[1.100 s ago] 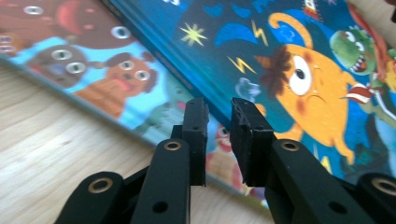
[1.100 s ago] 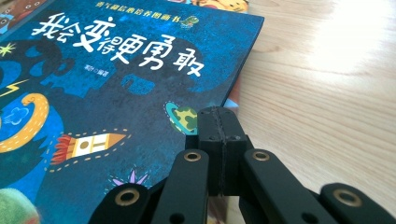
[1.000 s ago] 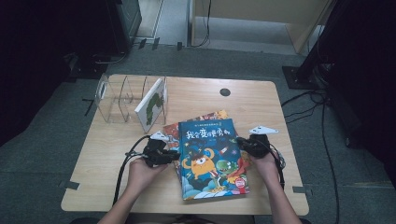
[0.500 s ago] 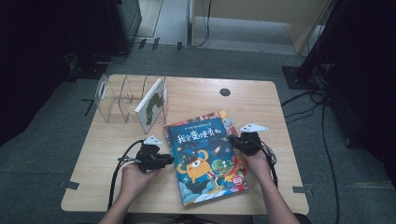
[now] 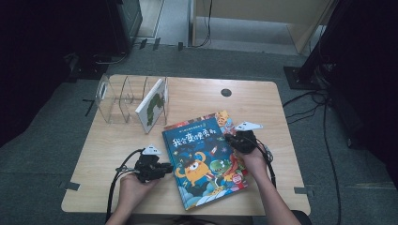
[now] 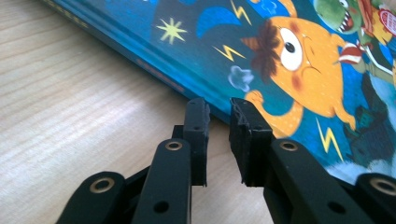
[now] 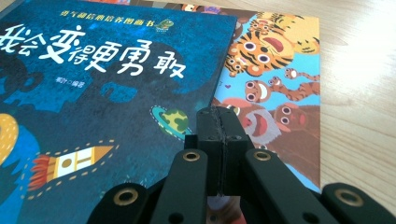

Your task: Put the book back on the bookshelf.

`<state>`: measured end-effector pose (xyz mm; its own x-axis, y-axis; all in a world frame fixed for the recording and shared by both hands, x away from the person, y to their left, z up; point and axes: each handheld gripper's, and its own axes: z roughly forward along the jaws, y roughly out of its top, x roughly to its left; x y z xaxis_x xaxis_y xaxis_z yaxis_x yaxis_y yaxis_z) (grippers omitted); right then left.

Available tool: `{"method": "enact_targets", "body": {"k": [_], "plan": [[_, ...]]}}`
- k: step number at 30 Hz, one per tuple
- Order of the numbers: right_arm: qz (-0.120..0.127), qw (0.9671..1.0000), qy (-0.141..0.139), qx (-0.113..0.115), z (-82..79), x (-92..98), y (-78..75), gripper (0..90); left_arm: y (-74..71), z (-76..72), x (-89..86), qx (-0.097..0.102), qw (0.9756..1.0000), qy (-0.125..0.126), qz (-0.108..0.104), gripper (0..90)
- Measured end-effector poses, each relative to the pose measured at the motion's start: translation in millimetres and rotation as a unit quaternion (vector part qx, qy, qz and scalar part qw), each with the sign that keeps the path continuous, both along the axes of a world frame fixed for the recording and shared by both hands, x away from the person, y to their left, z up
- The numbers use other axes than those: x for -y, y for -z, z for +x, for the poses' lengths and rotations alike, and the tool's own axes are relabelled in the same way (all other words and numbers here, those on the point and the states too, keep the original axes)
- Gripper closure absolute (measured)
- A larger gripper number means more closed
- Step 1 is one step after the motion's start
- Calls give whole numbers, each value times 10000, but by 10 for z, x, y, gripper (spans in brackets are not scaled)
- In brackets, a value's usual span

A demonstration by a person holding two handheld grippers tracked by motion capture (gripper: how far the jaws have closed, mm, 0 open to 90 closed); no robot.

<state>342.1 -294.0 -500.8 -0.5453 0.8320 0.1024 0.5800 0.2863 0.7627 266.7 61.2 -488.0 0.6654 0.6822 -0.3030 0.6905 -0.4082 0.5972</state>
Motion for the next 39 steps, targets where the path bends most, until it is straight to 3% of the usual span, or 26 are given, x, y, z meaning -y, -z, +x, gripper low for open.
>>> {"method": "enact_targets", "body": {"k": [7,14,19,28,39], "plan": [[87,9995,-55,-305,-80,78,-61,892,9,-30,24,-14,10000,-32,-76,799],[113,9999,37,-79,-170,196,-59,883,20,-27,174,21,9999,133,-108,800],[127,9998,154,-92,-193,278,-62,883,11,-14,226,80,9998,108,-150,797],[40,9997,259,-28,-237,327,-39,890,18,41,304,14,9994,176,-297,802],[-85,9989,464,-6,-110,285,-3,900,29,21,365,59,9994,113,-329,805]]}}
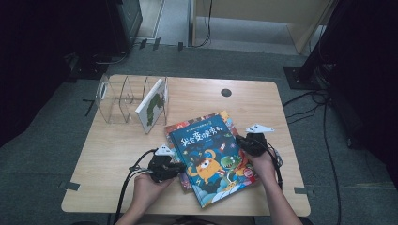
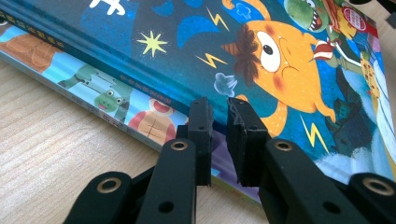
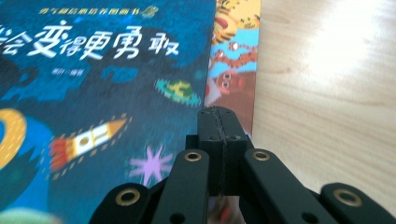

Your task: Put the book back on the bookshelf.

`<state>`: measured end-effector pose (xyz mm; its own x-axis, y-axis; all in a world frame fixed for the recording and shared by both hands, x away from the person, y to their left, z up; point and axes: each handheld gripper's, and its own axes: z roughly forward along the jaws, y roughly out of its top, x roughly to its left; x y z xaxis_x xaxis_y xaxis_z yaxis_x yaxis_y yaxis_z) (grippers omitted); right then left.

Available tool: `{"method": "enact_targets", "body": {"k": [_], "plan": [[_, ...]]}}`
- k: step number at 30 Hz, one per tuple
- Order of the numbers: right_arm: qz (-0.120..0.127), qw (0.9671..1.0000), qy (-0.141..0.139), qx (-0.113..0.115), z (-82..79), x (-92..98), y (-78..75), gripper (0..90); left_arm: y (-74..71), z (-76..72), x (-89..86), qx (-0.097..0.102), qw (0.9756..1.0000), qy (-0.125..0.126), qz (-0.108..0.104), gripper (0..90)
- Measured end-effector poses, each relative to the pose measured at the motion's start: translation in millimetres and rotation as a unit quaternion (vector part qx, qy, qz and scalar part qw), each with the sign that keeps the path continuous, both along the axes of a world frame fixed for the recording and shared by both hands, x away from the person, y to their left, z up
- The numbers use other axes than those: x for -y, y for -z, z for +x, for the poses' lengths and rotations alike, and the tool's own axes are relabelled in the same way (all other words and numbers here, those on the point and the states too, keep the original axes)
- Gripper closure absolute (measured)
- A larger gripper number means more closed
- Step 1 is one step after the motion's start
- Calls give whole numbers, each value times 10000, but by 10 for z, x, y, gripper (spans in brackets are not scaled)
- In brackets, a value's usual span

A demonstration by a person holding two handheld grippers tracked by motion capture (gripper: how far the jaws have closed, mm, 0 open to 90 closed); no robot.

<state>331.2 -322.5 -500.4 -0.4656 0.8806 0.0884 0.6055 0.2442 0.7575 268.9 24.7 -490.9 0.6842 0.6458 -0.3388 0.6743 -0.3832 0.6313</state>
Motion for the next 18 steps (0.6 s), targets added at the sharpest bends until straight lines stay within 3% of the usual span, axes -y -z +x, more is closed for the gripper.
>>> {"method": "enact_targets", "body": {"k": [6,9,12,16,18], "plan": [[-91,9999,101,71,113,-78,2,900,4,-23,35,60,9999,-88,16,811],[35,9999,116,93,166,-65,20,900,13,-29,60,130,9999,-94,4,812],[108,9998,69,166,196,-24,40,900,16,11,65,53,9999,-73,-50,832],[5,9997,145,214,196,7,25,850,-29,77,18,80,9999,-32,-134,749],[75,9996,153,242,182,49,-1,818,-62,131,-32,154,9998,-41,-99,707]]}}
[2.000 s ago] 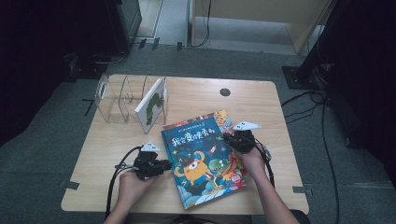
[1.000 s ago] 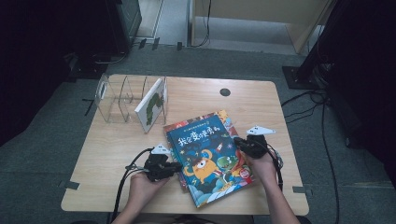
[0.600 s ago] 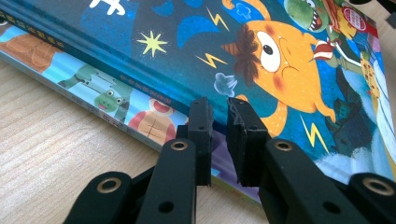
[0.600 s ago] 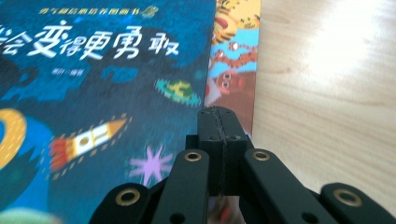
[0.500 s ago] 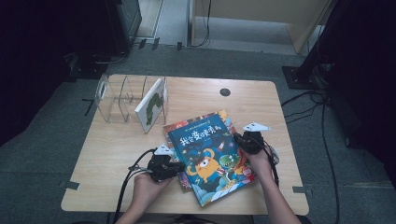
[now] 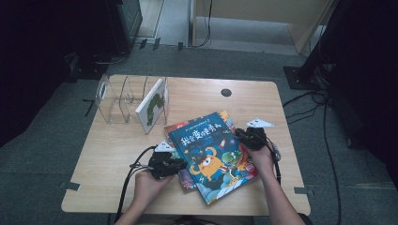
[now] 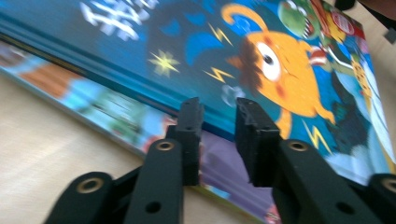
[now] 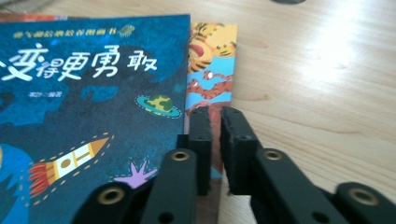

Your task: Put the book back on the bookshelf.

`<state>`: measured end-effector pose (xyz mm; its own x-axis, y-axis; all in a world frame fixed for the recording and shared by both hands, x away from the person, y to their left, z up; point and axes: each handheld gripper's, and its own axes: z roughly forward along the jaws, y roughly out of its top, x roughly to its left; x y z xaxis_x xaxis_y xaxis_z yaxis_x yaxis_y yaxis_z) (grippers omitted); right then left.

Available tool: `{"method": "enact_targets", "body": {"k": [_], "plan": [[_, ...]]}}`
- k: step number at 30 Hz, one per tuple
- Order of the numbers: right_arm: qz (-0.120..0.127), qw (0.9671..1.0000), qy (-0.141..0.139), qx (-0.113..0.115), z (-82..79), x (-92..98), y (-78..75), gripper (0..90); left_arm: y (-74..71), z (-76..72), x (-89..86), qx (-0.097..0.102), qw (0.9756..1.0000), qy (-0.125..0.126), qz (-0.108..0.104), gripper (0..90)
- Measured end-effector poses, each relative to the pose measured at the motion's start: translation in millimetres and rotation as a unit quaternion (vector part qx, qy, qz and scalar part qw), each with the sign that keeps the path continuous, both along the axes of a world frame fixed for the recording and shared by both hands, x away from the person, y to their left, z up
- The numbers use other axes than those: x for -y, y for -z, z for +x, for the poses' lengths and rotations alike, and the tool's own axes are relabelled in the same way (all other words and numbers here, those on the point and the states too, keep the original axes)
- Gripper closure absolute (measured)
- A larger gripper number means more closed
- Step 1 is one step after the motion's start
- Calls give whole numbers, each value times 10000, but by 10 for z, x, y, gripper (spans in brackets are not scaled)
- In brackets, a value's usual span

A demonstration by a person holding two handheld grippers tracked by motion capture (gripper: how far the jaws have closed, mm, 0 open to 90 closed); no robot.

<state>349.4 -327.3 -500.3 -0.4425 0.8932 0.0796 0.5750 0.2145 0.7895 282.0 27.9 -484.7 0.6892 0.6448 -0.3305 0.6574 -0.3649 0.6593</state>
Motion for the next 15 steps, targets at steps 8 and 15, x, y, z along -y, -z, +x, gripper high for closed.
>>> {"method": "enact_targets", "body": {"k": [8,15], "plan": [[115,9998,-131,-47,-111,62,-54,703,-72,240,-132,129,9998,-67,113,524],[203,9994,-238,-134,-245,95,-62,590,-90,497,-198,123,9997,12,212,419]]}}
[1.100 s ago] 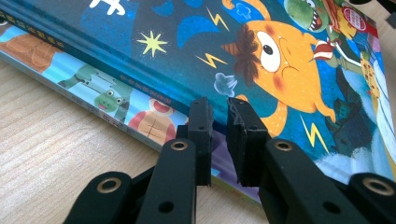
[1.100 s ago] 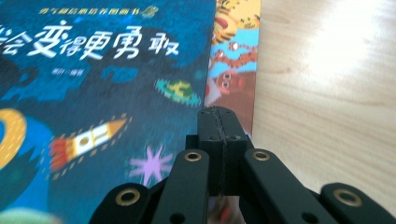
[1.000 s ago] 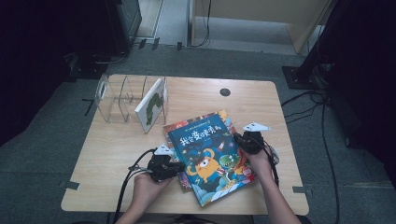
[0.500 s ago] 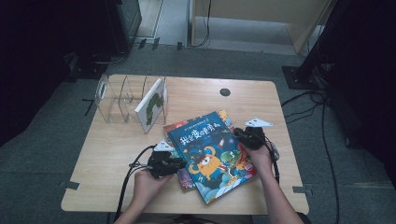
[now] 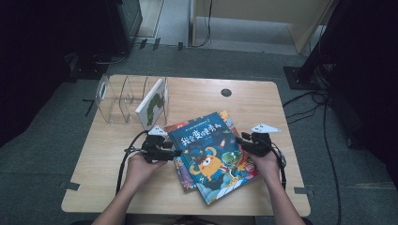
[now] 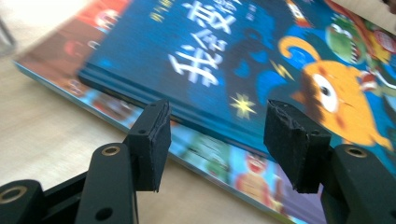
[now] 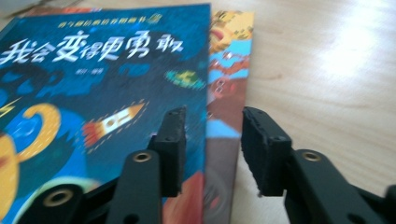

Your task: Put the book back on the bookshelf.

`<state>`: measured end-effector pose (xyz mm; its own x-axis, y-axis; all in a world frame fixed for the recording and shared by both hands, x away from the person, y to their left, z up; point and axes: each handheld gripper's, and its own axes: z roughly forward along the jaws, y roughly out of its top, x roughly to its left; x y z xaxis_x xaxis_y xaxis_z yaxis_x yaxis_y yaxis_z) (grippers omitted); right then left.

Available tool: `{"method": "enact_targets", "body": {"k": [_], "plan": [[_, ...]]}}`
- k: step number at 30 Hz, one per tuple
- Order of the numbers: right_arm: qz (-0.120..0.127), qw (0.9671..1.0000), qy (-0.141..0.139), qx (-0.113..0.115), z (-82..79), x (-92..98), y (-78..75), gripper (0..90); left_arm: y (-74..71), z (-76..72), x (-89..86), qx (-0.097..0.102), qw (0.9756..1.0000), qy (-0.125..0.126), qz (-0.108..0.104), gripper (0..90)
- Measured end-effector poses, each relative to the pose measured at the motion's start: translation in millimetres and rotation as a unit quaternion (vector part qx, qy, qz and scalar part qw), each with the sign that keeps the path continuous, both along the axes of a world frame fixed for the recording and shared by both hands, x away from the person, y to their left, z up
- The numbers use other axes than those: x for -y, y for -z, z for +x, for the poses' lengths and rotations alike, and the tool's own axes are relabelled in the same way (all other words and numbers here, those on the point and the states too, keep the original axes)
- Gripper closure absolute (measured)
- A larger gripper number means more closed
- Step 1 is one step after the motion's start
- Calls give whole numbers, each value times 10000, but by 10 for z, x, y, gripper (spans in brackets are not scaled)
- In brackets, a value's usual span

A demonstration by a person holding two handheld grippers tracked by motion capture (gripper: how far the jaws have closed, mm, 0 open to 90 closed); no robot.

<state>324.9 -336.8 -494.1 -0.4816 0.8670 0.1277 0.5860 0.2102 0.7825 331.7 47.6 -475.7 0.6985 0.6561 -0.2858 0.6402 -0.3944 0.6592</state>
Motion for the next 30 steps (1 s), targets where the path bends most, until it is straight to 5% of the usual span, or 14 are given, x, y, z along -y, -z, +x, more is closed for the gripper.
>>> {"method": "enact_targets", "body": {"k": [8,16,30], "plan": [[54,10000,-64,-36,-201,32,11,546,75,246,-12,-204,9996,146,164,375],[67,9998,-125,-125,-357,63,50,514,77,369,-48,11,9996,179,217,371],[98,9997,-150,-162,-723,137,60,463,45,544,-88,50,9999,18,125,373]]}}
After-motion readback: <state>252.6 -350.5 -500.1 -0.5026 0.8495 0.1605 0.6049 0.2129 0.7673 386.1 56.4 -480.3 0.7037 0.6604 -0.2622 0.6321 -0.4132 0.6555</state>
